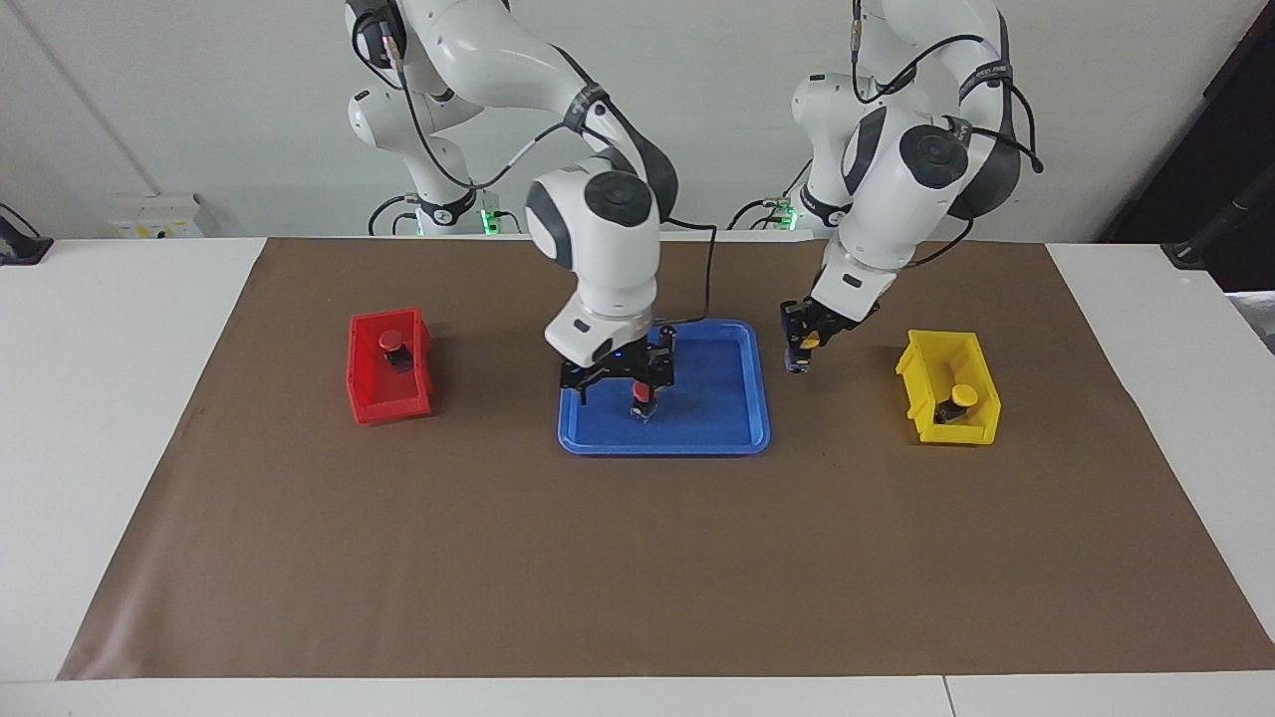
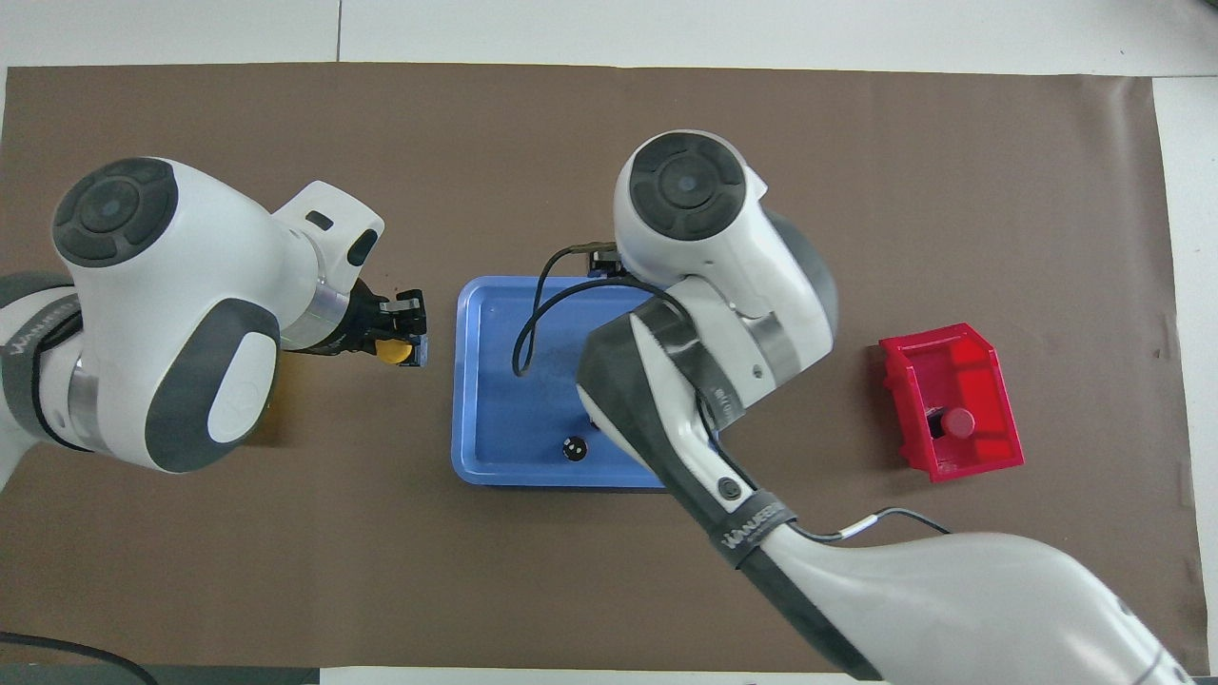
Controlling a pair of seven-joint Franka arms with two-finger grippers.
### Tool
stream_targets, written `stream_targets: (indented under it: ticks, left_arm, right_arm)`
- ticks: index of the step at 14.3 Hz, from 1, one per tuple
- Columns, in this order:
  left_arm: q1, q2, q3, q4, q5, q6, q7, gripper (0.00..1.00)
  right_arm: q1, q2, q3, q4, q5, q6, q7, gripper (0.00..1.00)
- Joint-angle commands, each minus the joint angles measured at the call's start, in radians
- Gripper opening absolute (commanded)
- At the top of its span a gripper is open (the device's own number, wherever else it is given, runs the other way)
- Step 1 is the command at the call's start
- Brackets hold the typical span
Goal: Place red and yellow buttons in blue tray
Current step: 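Carry the red button into the blue tray with the right gripper and release, then lower the yellow button into the tray while the right gripper grasps red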
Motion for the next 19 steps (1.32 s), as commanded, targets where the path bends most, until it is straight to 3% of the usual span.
stream_targets:
  ticks: [1,5,9,10,14,19]
  left_arm:
    - [-0.091,0.051,0.015,0.005,-0.016,0.085,-0.116,0.01]
    - [-0.183,0.146,0.017,0.035,-0.022,0.168,-0.217,0.01]
    - [-0.210,0.206,0.017,0.042,-0.020,0.199,-0.233,0.01]
    - [-0.226,0.222,0.018,0.045,-0.019,0.214,-0.253,0.01]
    - [-0.228,0.265,0.018,0.080,-0.017,0.219,-0.267,0.01]
    - [-0.227,0.265,0.018,0.078,-0.014,0.225,-0.267,0.04]
  right_arm:
    - [-0.110,-0.146,0.013,-0.186,0.003,0.006,-0.093,1.00]
    - [-0.276,-0.243,0.016,-0.343,0.021,-0.043,-0.301,1.00]
    - [-0.426,-0.370,0.015,-0.567,0.148,0.001,-0.518,0.89]
    - [-0.439,-0.387,0.013,-0.616,0.150,0.033,-0.563,0.83]
    - [-0.457,-0.434,0.012,-0.745,0.145,0.131,-0.588,0.74]
    - [-0.457,-0.458,0.012,-0.802,0.125,0.157,-0.612,0.67]
